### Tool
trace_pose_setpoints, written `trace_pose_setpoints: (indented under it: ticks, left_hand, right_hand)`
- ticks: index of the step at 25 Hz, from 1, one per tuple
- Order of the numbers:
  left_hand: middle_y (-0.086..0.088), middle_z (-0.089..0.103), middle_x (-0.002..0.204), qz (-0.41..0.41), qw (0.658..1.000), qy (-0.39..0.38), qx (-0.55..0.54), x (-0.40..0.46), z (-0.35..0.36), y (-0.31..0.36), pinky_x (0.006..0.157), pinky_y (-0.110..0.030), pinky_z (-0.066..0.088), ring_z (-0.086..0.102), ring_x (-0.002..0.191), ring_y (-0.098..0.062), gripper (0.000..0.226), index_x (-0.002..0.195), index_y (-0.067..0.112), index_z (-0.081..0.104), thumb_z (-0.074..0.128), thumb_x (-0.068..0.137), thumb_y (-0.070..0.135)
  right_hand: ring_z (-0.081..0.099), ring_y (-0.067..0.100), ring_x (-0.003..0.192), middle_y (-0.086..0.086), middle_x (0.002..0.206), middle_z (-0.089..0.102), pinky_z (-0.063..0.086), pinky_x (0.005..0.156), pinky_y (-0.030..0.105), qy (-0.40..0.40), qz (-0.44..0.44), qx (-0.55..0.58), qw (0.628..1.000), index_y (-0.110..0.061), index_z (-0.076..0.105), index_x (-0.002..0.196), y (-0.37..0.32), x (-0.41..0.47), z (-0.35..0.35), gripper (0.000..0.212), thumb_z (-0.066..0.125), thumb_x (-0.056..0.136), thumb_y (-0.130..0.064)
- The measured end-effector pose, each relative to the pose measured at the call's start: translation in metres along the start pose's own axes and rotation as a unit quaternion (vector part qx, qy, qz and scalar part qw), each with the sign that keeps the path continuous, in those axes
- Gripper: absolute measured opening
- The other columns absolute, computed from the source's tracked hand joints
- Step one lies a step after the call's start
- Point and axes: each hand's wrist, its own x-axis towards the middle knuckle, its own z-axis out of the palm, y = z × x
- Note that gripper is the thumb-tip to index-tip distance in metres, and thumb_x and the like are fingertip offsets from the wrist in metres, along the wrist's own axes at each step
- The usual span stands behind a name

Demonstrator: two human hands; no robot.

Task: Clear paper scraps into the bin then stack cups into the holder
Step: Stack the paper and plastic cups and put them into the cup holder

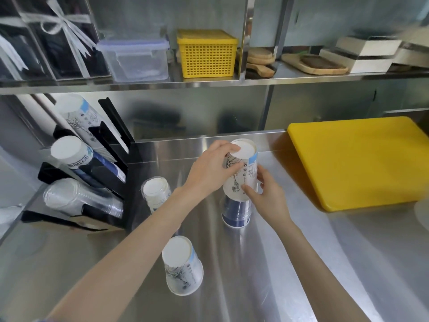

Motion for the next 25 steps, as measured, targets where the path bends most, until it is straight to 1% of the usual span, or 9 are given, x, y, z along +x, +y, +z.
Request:
trace_pose_setpoints:
  ticks: [7,10,11,13,15,17,19,22,25]
  left_hand:
    - [0.001,0.052,0.124,0.027,0.998,0.061,-0.017,-0.028,-0.038,0.010,0.088,-0.038,0.050,0.051,0.092,-0.009,0.035,0.111,0.021,0.057,0.064,0.078,0.033]
    - [0.001,0.053,0.122,0.026,0.996,0.084,-0.033,-0.055,-0.058,0.006,0.091,-0.038,0.049,0.055,0.099,-0.014,0.035,0.109,0.019,0.058,0.066,0.077,0.030]
    - [0.003,0.053,0.120,0.022,0.995,0.087,-0.036,-0.066,-0.064,0.003,0.092,-0.035,0.048,0.055,0.099,-0.012,0.035,0.108,0.019,0.058,0.067,0.076,0.030]
    - [0.009,0.051,0.113,0.011,0.995,0.090,-0.038,-0.089,-0.074,-0.006,0.089,-0.018,0.045,0.053,0.092,-0.001,0.033,0.104,0.020,0.059,0.069,0.074,0.031]
    - [0.015,0.049,0.108,-0.008,0.995,0.090,-0.044,-0.114,-0.080,-0.017,0.080,-0.002,0.039,0.052,0.086,0.008,0.031,0.100,0.025,0.060,0.070,0.072,0.033]
    - [0.022,0.048,0.104,-0.030,0.994,0.089,-0.061,-0.138,-0.083,-0.027,0.079,0.001,0.037,0.052,0.088,0.012,0.029,0.097,0.035,0.057,0.069,0.070,0.036]
    - [0.023,0.048,0.105,-0.051,0.992,0.087,-0.072,-0.158,-0.080,-0.038,0.080,0.001,0.037,0.053,0.091,0.009,0.029,0.096,0.036,0.057,0.069,0.070,0.035]
    - [0.017,0.050,0.107,-0.090,0.989,0.085,-0.083,-0.182,-0.064,-0.054,0.076,0.000,0.038,0.053,0.091,0.004,0.030,0.099,0.027,0.060,0.072,0.072,0.027]
    - [0.018,0.050,0.108,-0.120,0.986,0.081,-0.087,-0.198,-0.047,-0.070,0.077,-0.005,0.039,0.051,0.090,0.009,0.031,0.101,0.025,0.059,0.072,0.073,0.024]
  right_hand:
    - [0.051,0.004,0.107,-0.007,0.124,0.057,0.039,0.082,0.019,-0.002,-0.041,-0.004,0.999,-0.028,0.041,0.125,-0.033,-0.016,0.004,0.054,0.067,0.078,-0.028]
    - [0.052,-0.008,0.090,-0.028,0.105,0.055,0.038,0.077,0.004,-0.039,-0.057,0.014,0.998,-0.032,0.043,0.121,-0.051,-0.038,0.014,0.050,0.067,0.078,-0.028]
    - [0.052,-0.013,0.085,-0.036,0.098,0.051,0.037,0.069,-0.001,-0.054,-0.060,0.022,0.997,-0.035,0.043,0.118,-0.055,-0.048,0.018,0.048,0.067,0.078,-0.028]
    - [0.050,-0.018,0.086,-0.040,0.093,0.047,0.038,0.063,-0.001,-0.083,-0.063,0.035,0.994,-0.036,0.044,0.117,-0.060,-0.069,0.029,0.046,0.066,0.077,-0.029]
    - [0.050,-0.016,0.093,-0.035,0.098,0.051,0.040,0.068,-0.002,-0.110,-0.065,0.050,0.991,-0.033,0.044,0.121,-0.061,-0.091,0.040,0.049,0.066,0.077,-0.029]
    - [0.051,-0.016,0.096,-0.034,0.102,0.052,0.038,0.074,-0.005,-0.133,-0.065,0.054,0.987,-0.032,0.043,0.123,-0.060,-0.109,0.050,0.052,0.066,0.077,-0.028]
    - [0.051,-0.012,0.099,-0.031,0.104,0.053,0.040,0.082,0.003,-0.162,-0.063,0.049,0.984,-0.031,0.043,0.124,-0.055,-0.121,0.058,0.053,0.066,0.076,-0.026]
    - [0.055,0.005,0.105,-0.015,0.112,0.059,0.045,0.092,0.024,-0.189,-0.045,0.038,0.980,-0.027,0.044,0.123,-0.041,-0.135,0.072,0.052,0.066,0.077,-0.023]
    - [0.056,0.010,0.107,-0.011,0.115,0.059,0.046,0.093,0.031,-0.203,-0.018,0.020,0.979,-0.028,0.043,0.123,-0.024,-0.144,0.089,0.052,0.067,0.076,-0.023]
